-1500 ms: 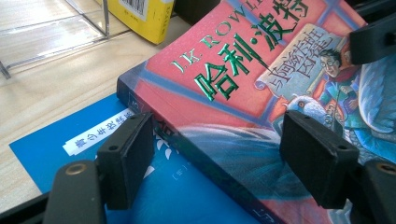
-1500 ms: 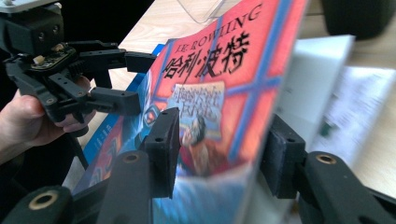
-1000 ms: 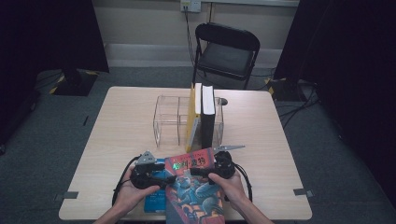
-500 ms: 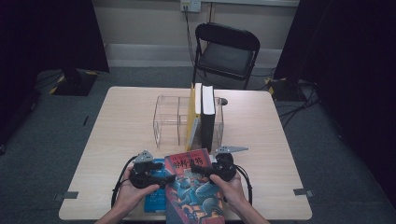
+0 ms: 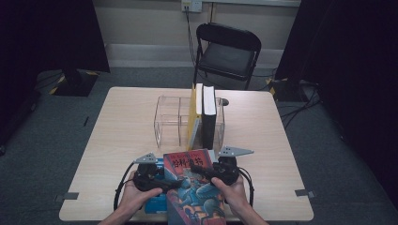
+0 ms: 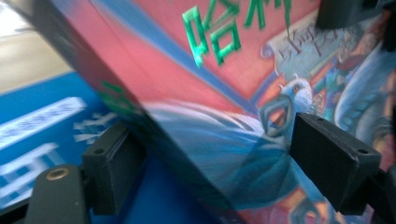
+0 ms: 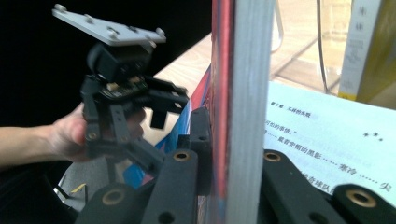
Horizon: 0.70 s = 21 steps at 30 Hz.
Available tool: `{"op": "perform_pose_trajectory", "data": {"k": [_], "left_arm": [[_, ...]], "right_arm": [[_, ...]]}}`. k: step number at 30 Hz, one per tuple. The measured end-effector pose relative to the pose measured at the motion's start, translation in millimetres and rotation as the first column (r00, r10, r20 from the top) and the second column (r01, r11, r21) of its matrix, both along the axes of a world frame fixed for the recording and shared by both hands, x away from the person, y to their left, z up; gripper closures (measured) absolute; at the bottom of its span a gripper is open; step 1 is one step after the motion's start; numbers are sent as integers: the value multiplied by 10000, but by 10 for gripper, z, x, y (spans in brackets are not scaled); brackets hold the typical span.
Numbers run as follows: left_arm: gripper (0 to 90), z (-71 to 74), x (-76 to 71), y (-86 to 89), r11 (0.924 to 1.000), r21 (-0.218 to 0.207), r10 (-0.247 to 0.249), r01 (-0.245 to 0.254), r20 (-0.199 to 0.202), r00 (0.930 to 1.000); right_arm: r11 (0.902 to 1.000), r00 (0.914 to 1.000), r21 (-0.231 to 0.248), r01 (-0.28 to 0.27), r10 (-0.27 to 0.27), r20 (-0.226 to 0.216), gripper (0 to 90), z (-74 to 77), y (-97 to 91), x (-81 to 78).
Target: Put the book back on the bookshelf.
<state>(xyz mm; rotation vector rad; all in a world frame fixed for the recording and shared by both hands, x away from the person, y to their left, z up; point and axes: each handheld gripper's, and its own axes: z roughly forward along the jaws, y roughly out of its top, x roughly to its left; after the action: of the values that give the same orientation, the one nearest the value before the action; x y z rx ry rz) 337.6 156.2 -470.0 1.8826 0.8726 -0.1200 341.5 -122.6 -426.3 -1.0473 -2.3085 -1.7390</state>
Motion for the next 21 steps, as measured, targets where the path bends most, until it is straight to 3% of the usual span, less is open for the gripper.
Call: {"op": "perform_pose_trajectory", "data": {"k": [4, 8, 12, 13, 14, 18, 21], "left_arm": [[225, 7, -14, -75, 9978, -250, -617, 620, 143, 9980], [221, 53, -30, -107, 9970, -258, -723, 733, 381, 9967], [319, 115, -36, -65, 9960, -520, -706, 732, 493, 9963], [319, 189, -41, -8, 9924, -845, -835, 892, 693, 9941], [399, 219, -46, 8, 9902, -999, -907, 976, 722, 9933], [468, 344, -66, 26, 9884, -1081, -948, 1071, 1135, 9890], [532, 382, -63, 49, 9860, -1256, -945, 1094, 1192, 9884]], "right_arm": [[10000, 9997, 69, -27, 25, 238, 837, 67, 2, -22], [9997, 9992, 232, -69, 60, 397, 836, 113, 15, -50], [9991, 9984, 422, -84, 61, 553, 837, 182, 2, -69], [9989, 9980, 458, -117, 88, 632, 837, 203, 0, -74], [9975, 9965, 675, -192, 136, 826, 838, 279, -9, -97], [9958, 9942, 897, -181, 84, 1073, 838, 386, -21, -121], [9943, 9928, 1048, -173, 47, 1193, 838, 430, -14, -122]]}}
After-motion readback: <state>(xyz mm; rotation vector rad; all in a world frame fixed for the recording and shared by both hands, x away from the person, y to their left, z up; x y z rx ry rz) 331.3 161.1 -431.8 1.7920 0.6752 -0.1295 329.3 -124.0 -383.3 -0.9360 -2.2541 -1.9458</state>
